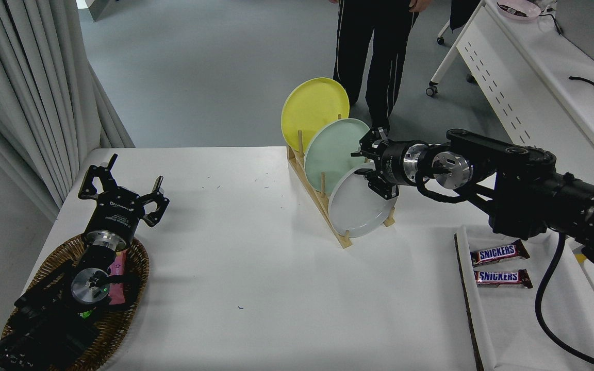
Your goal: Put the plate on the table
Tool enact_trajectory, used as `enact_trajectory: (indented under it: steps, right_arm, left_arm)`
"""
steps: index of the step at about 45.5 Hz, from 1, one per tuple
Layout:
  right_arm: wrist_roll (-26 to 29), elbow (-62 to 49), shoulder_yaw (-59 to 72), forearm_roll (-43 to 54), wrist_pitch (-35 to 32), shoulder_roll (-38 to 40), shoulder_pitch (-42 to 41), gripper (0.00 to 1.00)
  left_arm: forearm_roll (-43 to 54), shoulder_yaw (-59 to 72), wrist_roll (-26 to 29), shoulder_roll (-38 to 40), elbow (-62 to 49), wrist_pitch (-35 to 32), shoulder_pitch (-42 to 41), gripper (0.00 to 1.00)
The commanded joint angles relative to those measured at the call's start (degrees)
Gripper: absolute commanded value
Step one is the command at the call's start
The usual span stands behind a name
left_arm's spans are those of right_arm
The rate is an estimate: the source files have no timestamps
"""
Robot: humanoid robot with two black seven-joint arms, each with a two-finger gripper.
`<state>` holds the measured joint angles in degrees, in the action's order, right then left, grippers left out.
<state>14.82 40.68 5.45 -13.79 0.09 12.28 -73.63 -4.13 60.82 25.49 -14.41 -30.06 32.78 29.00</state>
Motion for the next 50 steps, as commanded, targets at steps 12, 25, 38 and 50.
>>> enact_trajectory:
  steps: [12, 25, 38, 50]
  right_arm:
    - [0.9, 0.0, 0.0, 0.0, 0.0, 0.1, 0.0, 0.24]
    - [1.3, 0.0, 0.0, 0.1, 0.0, 0.1, 0.0, 0.21]
    - [1.7, 0.0, 0.0, 0.1, 0.0, 0.4, 0.1, 0.19]
    - [1.7, 0.1, -0.1, 0.0, -0.1, 0.7, 0.1, 0.15]
  left_arm:
    - [0.0, 0.0, 0.0, 0.0, 0.0, 0.0, 0.0, 1.00]
    - [0.0, 0.0, 0.0, 0.0, 0.0, 0.0, 0.0, 1.00]
    - [0.0, 0.0, 0.0, 0.0, 0.0, 0.0, 0.0, 1.00]
    - [0.0, 0.0, 0.0, 0.0, 0.0, 0.0, 0.0, 1.00]
